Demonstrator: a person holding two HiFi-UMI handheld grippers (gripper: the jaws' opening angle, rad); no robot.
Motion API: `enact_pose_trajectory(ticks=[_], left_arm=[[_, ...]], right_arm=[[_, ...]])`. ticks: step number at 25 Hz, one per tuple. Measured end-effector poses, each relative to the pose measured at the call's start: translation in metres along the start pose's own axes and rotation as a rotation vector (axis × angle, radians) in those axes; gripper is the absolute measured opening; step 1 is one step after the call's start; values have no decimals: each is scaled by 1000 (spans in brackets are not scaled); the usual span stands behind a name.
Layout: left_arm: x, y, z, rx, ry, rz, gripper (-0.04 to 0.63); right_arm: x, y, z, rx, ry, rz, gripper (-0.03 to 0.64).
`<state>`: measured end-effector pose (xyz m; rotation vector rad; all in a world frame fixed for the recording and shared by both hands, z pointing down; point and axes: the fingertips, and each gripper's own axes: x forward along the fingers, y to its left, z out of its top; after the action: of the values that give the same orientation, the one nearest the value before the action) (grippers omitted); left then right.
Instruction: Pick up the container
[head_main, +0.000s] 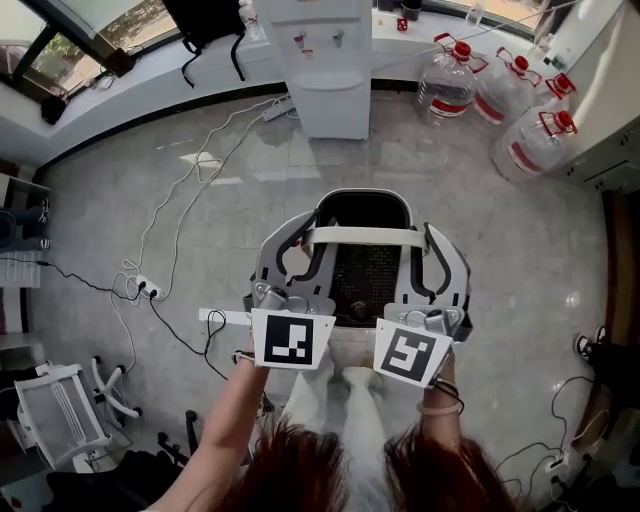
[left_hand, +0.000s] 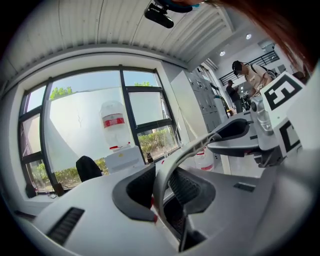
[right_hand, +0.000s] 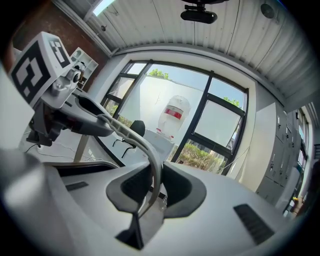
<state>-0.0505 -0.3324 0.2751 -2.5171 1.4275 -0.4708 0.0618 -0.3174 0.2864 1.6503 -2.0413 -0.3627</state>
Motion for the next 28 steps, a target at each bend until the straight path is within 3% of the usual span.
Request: enact_pose_trajectory(ticks=[12, 28], left_arm=[[-57, 16, 102, -76, -17, 78, 89], [-118, 3, 219, -100, -23, 120, 94]], right_arm=[[-59, -50, 95, -13, -58, 9, 77], [-146, -118, 174, 29, -134, 34, 83]])
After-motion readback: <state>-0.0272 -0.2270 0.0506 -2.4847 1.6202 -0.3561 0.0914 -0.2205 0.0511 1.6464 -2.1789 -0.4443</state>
